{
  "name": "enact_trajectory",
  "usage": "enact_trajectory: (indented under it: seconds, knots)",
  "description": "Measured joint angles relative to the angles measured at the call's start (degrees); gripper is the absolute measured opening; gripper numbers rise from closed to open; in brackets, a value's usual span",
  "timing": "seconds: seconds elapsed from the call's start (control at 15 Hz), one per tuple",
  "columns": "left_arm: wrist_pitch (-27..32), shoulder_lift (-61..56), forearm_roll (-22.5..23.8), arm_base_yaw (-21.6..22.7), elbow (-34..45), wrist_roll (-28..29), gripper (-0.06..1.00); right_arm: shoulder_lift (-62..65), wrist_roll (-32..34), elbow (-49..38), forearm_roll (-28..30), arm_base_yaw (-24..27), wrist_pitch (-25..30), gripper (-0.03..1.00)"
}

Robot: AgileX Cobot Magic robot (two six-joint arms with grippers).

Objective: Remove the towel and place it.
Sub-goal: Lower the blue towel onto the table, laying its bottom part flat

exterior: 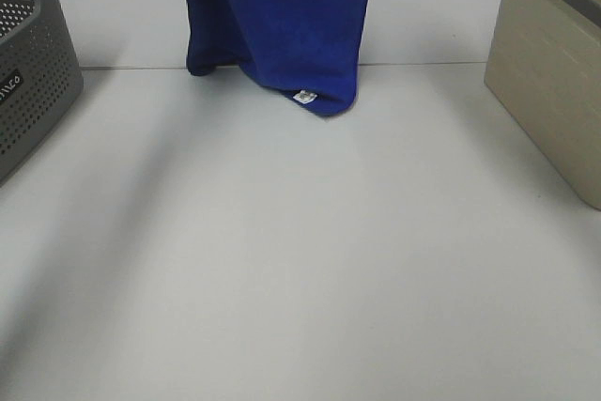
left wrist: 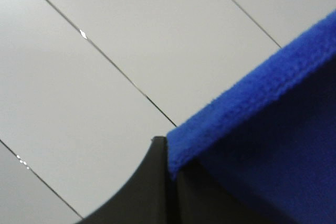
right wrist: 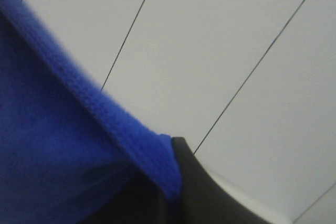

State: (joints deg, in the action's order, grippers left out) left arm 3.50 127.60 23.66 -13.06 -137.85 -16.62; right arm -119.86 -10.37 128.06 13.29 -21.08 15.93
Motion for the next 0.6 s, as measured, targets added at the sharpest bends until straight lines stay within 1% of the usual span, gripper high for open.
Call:
enact_trajectory:
  seconds: [0.07,0.13,0.2,0.27,0.33,0.4,0.47,0.53,0.6]
  knots:
    - [9.28,-1.09,-1.2,-0.86,0.0,3.27,0.0,0.92,0.06,0.0,-3.9,0.0,6.99,0.01]
    - [14.55,-1.72,-2.01,-1.38,0.0,4.24,0.0,1.55,0.0,0.0,-5.9,0.0,10.77,0.01]
    - [25.04,-2.98,-4.13,-2.29,0.0,4.35,0.0,2.86,-0.06,0.0,-8.82,0.0,17.42,0.01]
    - [32.77,-4.35,-6.7,-3.04,0.0,2.81,0.0,4.18,-0.06,0.0,-10.66,-0.11,23.84,0.01]
    - [41.54,-5.84,-9.85,-3.38,0.0,-0.06,0.0,5.27,-0.06,0.0,-11.4,-0.11,30.25,0.01]
    - [49.1,-7.62,-12.61,-3.38,0.0,-2.41,0.0,6.65,-0.06,0.0,-11.8,-0.11,35.92,0.01]
    - [55.46,-9.34,-15.13,-3.38,0.0,-3.9,0.0,8.02,-0.06,0.0,-12.72,-0.11,40.34,0.01]
    - [62.34,-11.8,-17.25,-3.44,0.0,-4.7,0.0,10.43,-0.06,0.17,-14.78,-0.11,46.35,0.01]
    - [64.8,-13.64,-17.88,-3.44,0.0,-4.81,0.0,11.92,0.0,0.34,-16.84,-0.11,49.9,0.01]
